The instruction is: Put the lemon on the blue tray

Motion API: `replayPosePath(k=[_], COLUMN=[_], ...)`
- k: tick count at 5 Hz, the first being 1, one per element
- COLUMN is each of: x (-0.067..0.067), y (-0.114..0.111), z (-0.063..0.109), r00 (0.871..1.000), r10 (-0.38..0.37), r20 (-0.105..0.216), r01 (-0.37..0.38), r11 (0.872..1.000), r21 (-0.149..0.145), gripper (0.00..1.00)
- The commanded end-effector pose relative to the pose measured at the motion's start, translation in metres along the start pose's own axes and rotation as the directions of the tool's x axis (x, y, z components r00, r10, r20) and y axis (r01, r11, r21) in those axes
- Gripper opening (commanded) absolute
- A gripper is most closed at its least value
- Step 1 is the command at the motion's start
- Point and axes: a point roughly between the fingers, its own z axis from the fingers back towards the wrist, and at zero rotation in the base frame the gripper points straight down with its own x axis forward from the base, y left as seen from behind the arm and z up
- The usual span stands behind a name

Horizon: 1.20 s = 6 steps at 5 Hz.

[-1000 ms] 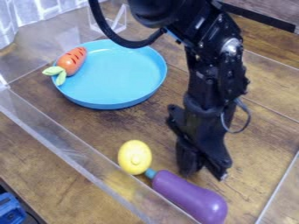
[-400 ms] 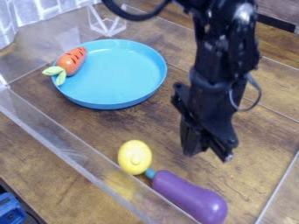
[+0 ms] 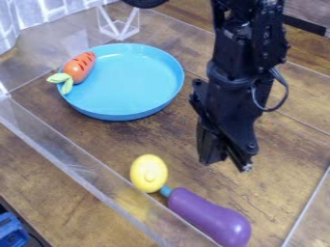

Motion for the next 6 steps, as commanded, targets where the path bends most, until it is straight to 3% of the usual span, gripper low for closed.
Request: replayPosePath(k=[1,2,3,5,6], x=[0.007,0.001,-0.005,-0.015,-0.021], y=[0.014,0.019,0.015,0.009,0.006], z=[0.028,0.031,0.026,0.007,-0.010], r00=[0.996,0.996,0.994,0.983,0.976], r10=[-0.007,-0.042,-0.071,-0.164,-0.207], r20=[0.083,0.084,0.083,0.078,0.071], r01=[0.006,0.041,0.069,0.161,0.204], r11=[1.000,0.999,0.997,0.986,0.978], r21=[0.019,0.021,0.027,0.042,0.048], gripper=[0.00,0.00,1.00,1.00,1.00])
